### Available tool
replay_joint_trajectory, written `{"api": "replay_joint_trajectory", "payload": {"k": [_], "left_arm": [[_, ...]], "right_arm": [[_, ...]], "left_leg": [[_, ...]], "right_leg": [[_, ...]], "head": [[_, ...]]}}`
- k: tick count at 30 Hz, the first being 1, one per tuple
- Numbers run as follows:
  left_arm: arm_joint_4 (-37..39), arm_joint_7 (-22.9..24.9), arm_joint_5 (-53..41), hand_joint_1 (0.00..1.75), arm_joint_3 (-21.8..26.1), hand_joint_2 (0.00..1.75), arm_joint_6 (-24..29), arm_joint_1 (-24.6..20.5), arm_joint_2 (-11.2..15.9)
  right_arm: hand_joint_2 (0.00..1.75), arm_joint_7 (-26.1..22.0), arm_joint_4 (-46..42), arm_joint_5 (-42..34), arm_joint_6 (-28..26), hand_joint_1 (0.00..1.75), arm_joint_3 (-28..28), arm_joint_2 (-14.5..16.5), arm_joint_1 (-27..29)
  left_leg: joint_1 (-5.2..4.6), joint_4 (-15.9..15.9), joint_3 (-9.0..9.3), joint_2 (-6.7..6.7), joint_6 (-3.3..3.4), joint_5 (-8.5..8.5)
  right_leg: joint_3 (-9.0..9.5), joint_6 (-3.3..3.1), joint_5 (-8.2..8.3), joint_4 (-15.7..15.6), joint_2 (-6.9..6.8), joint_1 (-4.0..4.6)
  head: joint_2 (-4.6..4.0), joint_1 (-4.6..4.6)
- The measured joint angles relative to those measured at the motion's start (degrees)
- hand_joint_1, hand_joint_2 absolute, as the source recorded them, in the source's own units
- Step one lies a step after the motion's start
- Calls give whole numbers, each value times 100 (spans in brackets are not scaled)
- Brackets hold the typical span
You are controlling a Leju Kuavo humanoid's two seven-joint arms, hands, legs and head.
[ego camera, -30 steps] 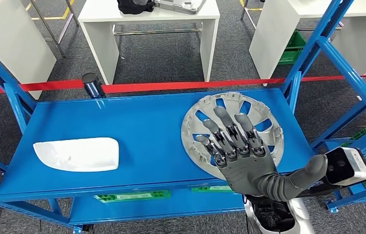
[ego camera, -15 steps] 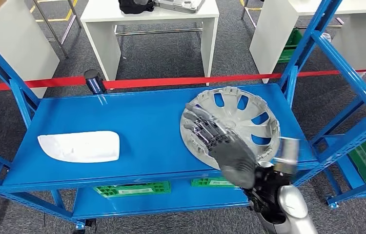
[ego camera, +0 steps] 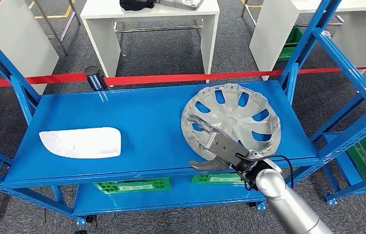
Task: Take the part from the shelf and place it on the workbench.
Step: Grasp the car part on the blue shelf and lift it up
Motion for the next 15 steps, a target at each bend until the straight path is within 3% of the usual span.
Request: {"api": "replay_joint_trajectory", "payload": {"k": [2, 4, 6, 7, 9, 10, 12, 15], "left_arm": [[0, 6, -44, 0, 0, 0, 0, -11, -13], [0, 8, -81, 0, 0, 0, -2, -19, -24], [0, 9, -109, 0, 0, 0, -5, -14, -36], [0, 9, -118, 0, 0, 0, -7, -11, -41], [0, 10, -128, 0, 0, 0, -8, -12, -53], [0, 9, -129, 0, 0, 0, -8, -15, -54], [0, 9, -128, 0, 0, 0, -10, -17, -49], [0, 8, -99, 0, 0, 0, -17, -3, -42]], "right_arm": [[175, 20, 181, 178, -106, 0, 61, -102, -158], [175, 23, 378, 404, -253, 0, 128, -199, -299], [175, 22, 561, 596, -402, 0, 189, -295, -382], [175, 21, 633, 643, -454, 0, 213, -333, -419], [175, 9, 735, 688, -518, 0, 253, -390, -511], [175, -10, 773, 694, -555, 0, 271, -408, -555], [175, -93, 823, 622, -680, 0, 279, -427, -596], [175, -312, 839, 270, -994, 0, 195, -419, -591]], "left_leg": [[32, -94, 19, 7, 78, 62], [29, -108, -1, 9, 107, 83], [27, -103, -11, 2, 112, 88], [28, -95, -10, -2, 109, 87], [33, -49, -12, -7, 77, 65], [22, -3, -32, -8, 43, 42], [1, 77, -89, -9, -23, 10], [13, 122, -144, -7, -91, -2]], "right_leg": [[-180, 3, -176, 342, 1, 4], [-578, -15, -494, 1154, 2, -11], [-874, 32, -643, 1737, 1, -30], [-862, 86, -571, 1685, 0, -46], [-525, 209, -211, 925, -7, -93], [-335, 230, -58, 519, -6, -102], [-156, 182, 82, 101, 0, -101], [-191, 68, 95, 109, 14, -93]], "head": [[0, 11], [0, 19], [0, 19], [0, 20], [0, 21], [0, 22], [0, 19], [0, 15]]}}
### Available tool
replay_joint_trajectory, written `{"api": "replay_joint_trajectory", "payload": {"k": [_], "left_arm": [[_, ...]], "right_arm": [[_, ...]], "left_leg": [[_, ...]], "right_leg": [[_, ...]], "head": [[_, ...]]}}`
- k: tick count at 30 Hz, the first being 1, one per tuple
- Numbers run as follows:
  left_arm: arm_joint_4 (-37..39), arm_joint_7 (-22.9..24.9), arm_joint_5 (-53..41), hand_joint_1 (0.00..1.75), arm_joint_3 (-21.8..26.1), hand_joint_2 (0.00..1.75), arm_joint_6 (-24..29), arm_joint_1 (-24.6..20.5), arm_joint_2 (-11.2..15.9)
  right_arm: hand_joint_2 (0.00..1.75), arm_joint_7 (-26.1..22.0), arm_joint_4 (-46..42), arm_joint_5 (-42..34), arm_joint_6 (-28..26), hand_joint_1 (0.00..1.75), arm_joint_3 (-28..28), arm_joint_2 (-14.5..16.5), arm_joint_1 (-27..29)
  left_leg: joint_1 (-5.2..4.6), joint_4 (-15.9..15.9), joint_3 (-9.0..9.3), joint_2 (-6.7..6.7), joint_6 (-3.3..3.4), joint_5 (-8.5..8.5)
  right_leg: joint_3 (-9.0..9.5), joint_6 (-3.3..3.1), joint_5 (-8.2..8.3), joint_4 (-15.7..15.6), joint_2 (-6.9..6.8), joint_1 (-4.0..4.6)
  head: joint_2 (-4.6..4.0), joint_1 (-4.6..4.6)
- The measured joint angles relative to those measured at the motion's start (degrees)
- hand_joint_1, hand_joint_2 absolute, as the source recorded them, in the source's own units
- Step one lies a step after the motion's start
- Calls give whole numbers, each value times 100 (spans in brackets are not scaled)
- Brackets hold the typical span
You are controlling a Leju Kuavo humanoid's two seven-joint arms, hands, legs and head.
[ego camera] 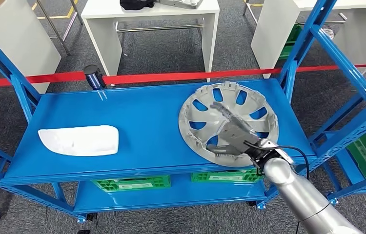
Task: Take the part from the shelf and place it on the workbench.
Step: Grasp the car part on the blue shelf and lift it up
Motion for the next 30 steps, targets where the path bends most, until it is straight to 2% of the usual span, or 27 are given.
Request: {"api": "replay_joint_trajectory", "payload": {"k": [2, 5, 6, 7, 8, 10, 11, 12, 15, 17, 18, 20, 21, 22, 23, 24, 25, 26, 27, 30], "left_arm": [[0, -2, 13, 0, 0, 0, -1, 3, 5], [0, -3, 17, 0, 0, 0, 0, 7, 22], [0, -2, 20, 0, 0, 0, 1, 9, 25], [0, -1, 25, 0, 0, 0, 1, 9, 26], [0, 1, 29, 0, 0, 0, 2, 8, 27], [0, 8, 44, 0, 0, 0, 5, 0, 41], [1, 12, 54, 0, 0, 0, 6, -6, 48], [2, 15, 63, 0, 0, 0, 8, -12, 57], [4, 27, 82, 0, 0, 0, 13, -16, 73], [4, 32, 86, 0, 0, 0, 13, -25, 70], [4, 32, 87, 0, 0, 0, 11, -29, 67], [4, 32, 87, 0, 0, 0, 9, -31, 64], [4, 33, 87, 0, 0, 0, 8, -29, 64], [4, 33, 87, 0, 0, 0, 7, -28, 63], [4, 33, 87, 0, 0, 0, 7, -28, 61], [4, 33, 87, 0, 0, 0, 6, -29, 58], [4, 33, 87, 0, 0, 0, 5, -30, 56], [4, 33, 87, 0, 0, 0, 4, -31, 54], [4, 33, 87, 0, 0, 0, 4, -31, 54], [4, 38, 87, 0, 0, 0, 3, -25, 56]], "right_arm": [[175, -107, -43, -196, -194, 0, -107, 29, -4], [175, -131, -121, -234, -286, 0, -216, 81, 2], [175, -120, -131, -213, -272, 0, -229, 95, 7], [175, -107, -133, -182, -244, 0, -236, 107, 10], [175, -91, -133, -144, -203, 0, -240, 120, 11], [175, -63, -133, -69, -133, 0, -241, 140, 3], [175, -52, -132, -43, -113, 0, -241, 146, -9], [175, -44, -131, -28, -103, 0, -241, 151, -18], [175, -36, -129, -9, -88, 0, -239, 167, -31], [175, -37, -129, -7, -88, 0, -243, 171, -42], [175, -37, -128, -7, -88, 0, -246, 169, -46], [175, -37, -117, -8, -86, 0, -244, 166, -36], [175, -36, -108, -8, -86, 0, -242, 165, -23], [175, -36, -98, -8, -85, 0, -240, 165, -12], [175, -36, -91, -7, -85, 0, -240, 165, -8], [175, -36, -87, -7, -85, 0, -242, 165, -10], [175, -37, -85, -7, -85, 0, -244, 165, -16], [175, -37, -85, -7, -85, 0, -244, 167, -20], [175, -36, -84, -7, -85, 0, -244, 168, -22], [175, -34, -78, 9, -59, 0, -238, 169, -24]], "left_leg": [[19, 305, -147, 3, -54, -202], [27, 1442, -673, 6, -105, -715], [27, 1679, -789, 6, -103, -765], [26, 1696, -803, 6, -91, -708], [23, 1467, -696, 6, -66, -552], [2, 640, -281, 2, 20, -186], [-17, 301, -106, 3, 58, -80], [-39, 106, -6, 5, 85, -42], [-58, -6, 28, 13, 130, -17], [-30, -90, 50, 20, 187, 44], [-16, -119, 56, 24, 207, 68], [-24, -122, 41, 22, 223, 78], [-26, -118, 36, 21, 224, 79], [-27, -112, 33, 20, 223, 78], [-26, -100, 33, 17, 218, 75], [-23, -82, 33, 14, 207, 67], [-27, -56, 27, 11, 188, 54], [-38, -28, 13, 8, 164, 39], [-51, -5, -3, 7, 137, 30], [-58, 21, -44, 7, 70, 26]], "right_leg": [[2, -60, 16, -7, 2, -21], [-4, -115, 18, -7, 1, -3], [-4, -122, 19, -7, 1, 8], [-1, -123, 18, -6, 3, 19], [5, -123, 18, -6, 7, 30], [17, -120, 18, -9, 18, 49], [12, -115, 20, -8, 21, 64], [-3, -105, 26, -8, 21, 70], [-49, -45, 44, -10, 15, 68], [-159, -34, -81, 199, 10, 74], [-297, -47, -223, 488, 8, 73], [-668, -62, -538, 1297, 8, 69], [-806, -44, -625, 1594, 7, 63], [-845, -8, -623, 1681, 7, 56], [-764, 43, -528, 1519, 5, 47], [-571, 96, -365, 1131, -1, 34], [-356, 122, -217, 687, -11, 25], [-174, 114, -96, 318, -15, 23], [-61, 83, -27, 84, -17, 27], [-36, -27, 13, 16, -5, 35]], "head": [[0, -4], [0, -7], [0, -7], [0, -7], [0, -7], [0, -3], [0, -1], [0, -2], [0, -5], [0, 4], [0, 11], [0, 18], [0, 19], [0, 19], [0, 19], [0, 19], [0, 21], [0, 20], [0, 20], [0, 17]]}}
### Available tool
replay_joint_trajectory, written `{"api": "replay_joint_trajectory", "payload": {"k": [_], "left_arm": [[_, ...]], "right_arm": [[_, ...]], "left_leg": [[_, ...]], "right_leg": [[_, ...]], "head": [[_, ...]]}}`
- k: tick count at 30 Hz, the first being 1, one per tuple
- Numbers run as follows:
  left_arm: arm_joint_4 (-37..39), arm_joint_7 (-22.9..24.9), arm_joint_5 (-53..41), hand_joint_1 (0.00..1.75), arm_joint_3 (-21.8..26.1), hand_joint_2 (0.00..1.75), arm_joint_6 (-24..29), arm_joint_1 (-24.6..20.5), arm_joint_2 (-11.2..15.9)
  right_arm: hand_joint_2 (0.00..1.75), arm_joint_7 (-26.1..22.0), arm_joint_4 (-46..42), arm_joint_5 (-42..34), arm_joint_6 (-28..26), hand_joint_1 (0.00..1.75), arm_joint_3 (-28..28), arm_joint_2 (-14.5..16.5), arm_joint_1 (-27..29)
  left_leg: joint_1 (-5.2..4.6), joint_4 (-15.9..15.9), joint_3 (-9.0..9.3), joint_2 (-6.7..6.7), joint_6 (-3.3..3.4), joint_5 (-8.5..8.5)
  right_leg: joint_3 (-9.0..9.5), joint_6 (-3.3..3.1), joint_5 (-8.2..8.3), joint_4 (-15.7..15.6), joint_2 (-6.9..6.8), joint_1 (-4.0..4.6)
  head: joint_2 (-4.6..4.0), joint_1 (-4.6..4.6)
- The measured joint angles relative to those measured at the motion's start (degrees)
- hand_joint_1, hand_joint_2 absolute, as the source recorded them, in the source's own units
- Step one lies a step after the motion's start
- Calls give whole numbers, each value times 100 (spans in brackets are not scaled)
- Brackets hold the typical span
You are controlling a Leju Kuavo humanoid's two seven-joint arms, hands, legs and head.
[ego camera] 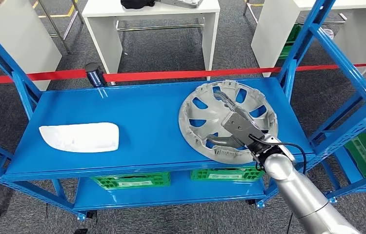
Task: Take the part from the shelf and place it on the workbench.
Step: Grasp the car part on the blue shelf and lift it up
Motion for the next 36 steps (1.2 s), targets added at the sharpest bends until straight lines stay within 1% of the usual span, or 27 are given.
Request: {"api": "replay_joint_trajectory", "payload": {"k": [2, 3, 5, 6, 7, 8, 10, 11, 12, 13, 15, 17, 18, 20, 21, 22, 23, 24, 25, 26, 27, 28, 31, 32, 33, 34, 36], "left_arm": [[1, 3, 0, 0, 0, 0, 0, 0, -5], [2, 4, 1, 0, 0, 0, 1, -1, -4], [2, 6, 11, 0, 0, 0, 1, 0, 2], [2, 6, 21, 0, 0, 0, 0, 3, 5], [2, 6, 32, 0, 0, 0, -2, 5, 5], [2, 6, 42, 0, 0, 0, -7, 7, 5], [2, 5, 51, 0, 0, 0, -20, 6, 10], [3, 9, 51, 0, 0, 0, -26, 2, 15], [3, 20, 49, 0, 0, 0, -30, -2, 19], [4, 36, 46, 0, 0, 0, -32, -4, 22], [4, 67, 42, 0, 0, 0, -37, -6, 26], [4, 75, 38, 0, 0, 0, -40, -21, 22], [4, 75, 27, 0, 0, 0, -35, -33, 17], [4, 73, 1, 0, 0, 0, -1, -49, 9], [4, 67, -7, 0, 0, 0, 20, -51, 5], [4, 60, -9, 0, 0, 0, 41, -50, -1], [4, 52, -11, 0, 0, 0, 54, -50, -7], [4, 46, -20, 0, 0, 0, 63, -50, -15], [4, 45, -34, 0, 0, 0, 63, -50, -23], [4, 50, -49, 0, 0, 0, 49, -51, -27], [4, 61, -61, 0, 0, 0, 29, -53, -29], [4, 75, -65, 0, 0, 0, 1, -54, -25], [4, 104, -52, 0, 0, 0, -56, -53, -11], [4, 99, -50, 0, 0, 0, -55, -53, -11], [4, 89, -51, 0, 0, 0, -48, -52, -9], [4, 78, -52, 0, 0, 0, -38, -52, -8], [4, 62, -56, 0, 0, 0, -13, -50, -3]], "right_arm": [[175, -1, 9, 30, 49, 0, 18, -2, -25], [175, -2, 18, 46, 80, 0, 30, -4, -45], [175, -4, 45, 78, 142, 0, 63, -19, -75], [175, -4, 61, 95, 175, 0, 86, -35, -84], [175, -4, 76, 118, 208, 0, 115, -58, -92], [175, -4, 87, 148, 241, 0, 146, -87, -102], [175, -4, 96, 234, 306, 0, 207, -155, -125], [175, -2, 96, 280, 327, 0, 238, -200, -136], [175, 1, 95, 322, 340, 0, 270, -253, -137], [175, 3, 93, 352, 341, 0, 302, -311, -123], [175, 1, 83, 377, 330, 0, 354, -429, -70], [175, -7, 63, 375, 318, 0, 380, -522, -33], [175, -9, 54, 373, 314, 0, 386, -563, -27], [175, -10, 46, 370, 308, 0, 401, -622, -1], [175, -8, 46, 370, 304, 0, 411, -644, 24], [175, -5, 46, 374, 301, 0, 422, -660, 53], [175, -1, 46, 382, 298, 0, 431, -674, 76], [175, 3, 46, 392, 295, 0, 436, -687, 90], [175, 5, 45, 404, 294, 0, 438, -697, 93], [175, 8, 45, 414, 293, 0, 439, -703, 89], [175, 9, 44, 424, 293, 0, 441, -707, 87], [175, 11, 43, 435, 293, 0, 444, -710, 84], [175, 15, 42, 457, 294, 0, 452, -715, 80], [175, 15, 42, 458, 295, 0, 454, -715, 75], [175, 15, 42, 459, 299, 0, 455, -715, 69], [175, 14, 42, 459, 304, 0, 457, -715, 63], [175, 13, 42, 459, 319, 0, 471, -715, 64]], "left_leg": [[23, 188, -92, 0, -62, -135], [36, 453, -214, 1, -96, -291], [55, 1257, -579, 1, -142, -664], [62, 1587, -736, 1, -150, -770], [66, 1730, -807, 1, -150, -775], [70, 1621, -757, 0, -141, -664], [68, 839, -375, -5, -92, -273], [56, 444, -164, -11, -62, -129], [42, 175, -21, -18, -36, -48], [26, 56, 41, -25, -17, -33], [11, 24, 43, -29, 18, -16], [27, -50, 38, -17, 91, 37], [36, -89, 29, -9, 133, 67], [33, -104, -18, 1, 185, 112], [28, -102, -47, 3, 193, 133], [25, -100, -74, 4, 193, 153], [24, -97, -98, 3, 187, 174], [26, -92, -118, 2, 176, 191], [26, -79, -133, 0, 163, 204], [19, -62, -152, -2, 141, 218], [11, -44, -166, -2, 116, 233], [1, -21, -181, -2, 89, 250], [3, 19, -242, -2, 5, 267], [13, 93, -291, -2, -27, 196], [26, 277, -374, -1, -63, 58], [40, 585, -498, -1, -97, -140], [60, 1390, -800, 0, -148, -552]], "right_leg": [[3, -55, 18, -11, 3, -26], [5, -79, 25, -15, 3, -40], [-2, -103, 27, -13, 3, -30], [-4, -105, 27, -12, 3, -24], [-3, -105, 27, -11, 3, -20], [1, -104, 27, -11, 5, -15], [19, -101, 28, -12, 11, -8], [17, -90, 34, -10, 14, 5], [9, -74, 44, -9, 15, 12], [-3, -53, 57, -10, 13, 17], [-24, 4, 83, -23, 8, 20], [-99, 30, -2, 85, 5, 17], [-203, 19, -133, 304, 5, 16], [-526, -18, -504, 1070, 4, 10], [-677, -14, -652, 1451, 4, 8], [-747, 10, -722, 1668, 4, 5], [-698, 51, -696, 1647, 3, 0], [-515, 102, -590, 1368, 0, -9], [-241, 146, -453, 919, -5, -19], [34, 156, -342, 486, -6, -17], [226, 145, -251, 168, -2, -12], [319, 116, -218, 3, 4, -4], [278, 7, -199, -41, 24, -7], [263, -35, -185, -45, 24, -20], [250, -73, -163, -52, 22, -34], [235, -99, -146, -52, 20, -37], [196, -130, -118, -48, 16, -26]], "head": [[0, -6], [0, -11], [0, -19], [0, -19], [0, -18], [0, -18], [0, -18], [0, -16], [0, -17], [0, -16], [0, -15], [0, -8], [0, -5], [0, 1], [0, 1], [0, 1], [0, 2], [0, 2], [0, 3], [0, 2], [0, 0], [0, -2], [0, -7], [0, -13], [0, -18], [0, -26], [0, -33]]}}
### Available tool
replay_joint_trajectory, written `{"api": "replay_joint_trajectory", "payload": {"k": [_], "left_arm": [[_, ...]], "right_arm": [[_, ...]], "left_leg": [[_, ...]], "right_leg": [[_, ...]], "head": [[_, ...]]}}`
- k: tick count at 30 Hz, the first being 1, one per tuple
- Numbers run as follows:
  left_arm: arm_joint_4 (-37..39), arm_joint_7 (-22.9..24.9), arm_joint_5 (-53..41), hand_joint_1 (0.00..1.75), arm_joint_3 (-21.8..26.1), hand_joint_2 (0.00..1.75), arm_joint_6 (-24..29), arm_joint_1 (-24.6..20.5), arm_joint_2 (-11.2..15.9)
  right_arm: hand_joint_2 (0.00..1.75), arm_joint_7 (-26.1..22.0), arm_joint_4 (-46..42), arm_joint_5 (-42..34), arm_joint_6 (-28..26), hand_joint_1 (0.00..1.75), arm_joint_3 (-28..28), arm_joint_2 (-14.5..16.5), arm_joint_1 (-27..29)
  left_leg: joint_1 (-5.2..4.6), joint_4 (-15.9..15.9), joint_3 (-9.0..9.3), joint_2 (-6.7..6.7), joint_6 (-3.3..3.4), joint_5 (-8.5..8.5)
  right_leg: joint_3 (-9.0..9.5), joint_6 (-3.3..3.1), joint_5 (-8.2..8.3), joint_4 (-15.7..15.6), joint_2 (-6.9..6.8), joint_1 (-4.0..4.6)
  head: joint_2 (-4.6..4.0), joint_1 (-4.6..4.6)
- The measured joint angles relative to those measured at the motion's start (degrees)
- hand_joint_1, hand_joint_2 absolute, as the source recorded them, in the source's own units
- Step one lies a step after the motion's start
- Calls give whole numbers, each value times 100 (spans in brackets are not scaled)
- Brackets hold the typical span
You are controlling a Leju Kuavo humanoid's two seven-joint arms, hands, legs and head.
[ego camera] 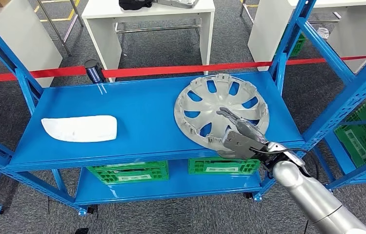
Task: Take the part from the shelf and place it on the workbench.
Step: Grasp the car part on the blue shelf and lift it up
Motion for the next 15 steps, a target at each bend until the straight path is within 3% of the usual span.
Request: {"api": "replay_joint_trajectory", "payload": {"k": [1, 2, 3, 5, 7, 9, 12, 14, 15], "left_arm": [[0, -3, -4, 0, 0, 0, 11, 1, 1], [0, -4, -8, 0, 0, 0, 21, 2, 0], [0, -5, -10, 0, 0, 0, 26, 2, -1], [-1, -10, -18, 0, 0, 0, 32, -2, 5], [-2, -18, -33, 0, 0, 0, 37, -7, 14], [-2, -23, -51, 0, 0, 0, 43, -6, 17], [-2, -24, -66, 0, 0, 0, 47, -13, 15], [-2, -24, -74, 0, 0, 0, 47, -19, 5], [-2, -24, -78, 0, 0, 0, 47, -20, 2]], "right_arm": [[175, 0, 0, 0, 4, 0, 7, 0, 4], [175, 0, 0, 0, 7, 0, 11, 0, 8], [175, 0, 0, 0, 7, 0, 12, -1, 10], [175, 0, 0, 5, 5, 0, 11, -5, 9], [175, 4, 1, 46, -3, 0, 12, -15, -2], [175, 14, 4, 108, -17, 0, 21, -24, -6], [175, 26, 9, 159, -37, 0, 28, -42, -10], [175, 33, 20, 263, -86, 0, 34, -63, -30], [175, 42, 38, 371, -133, 0, 45, -72, -40]], "left_leg": [[7, 272, -87, 0, -8, -93], [11, 335, -74, 0, -7, -77], [13, 148, 62, -1, 9, 45], [-2, -672, 556, -8, 82, 352], [-38, -1263, 906, -9, 153, 458], [-70, -1377, 961, -3, 186, 439], [-35, -1517, 1000, 11, 259, 513], [-26, -1561, 1008, 19, 293, 546], [-27, -1563, 1000, 18, 303, 552]], "right_leg": [[-17, -4, 11, 2, -1, 8], [-29, -4, 19, 4, 0, 16], [-32, -3, 24, 5, 1, 25], [-24, 7, 29, 4, 5, 43], [-38, 37, 45, 4, 5, 56], [-61, 81, 68, -7, 3, 56], [-123, 132, 18, 55, -6, 57], [-326, 115, -169, 447, -9, 51], [-501, 103, -307, 804, -9, 47]], "head": [[0, -1], [0, -1], [0, -1], [0, 1], [0, 2], [0, -3], [0, 0], [0, 8], [0, 10]]}}
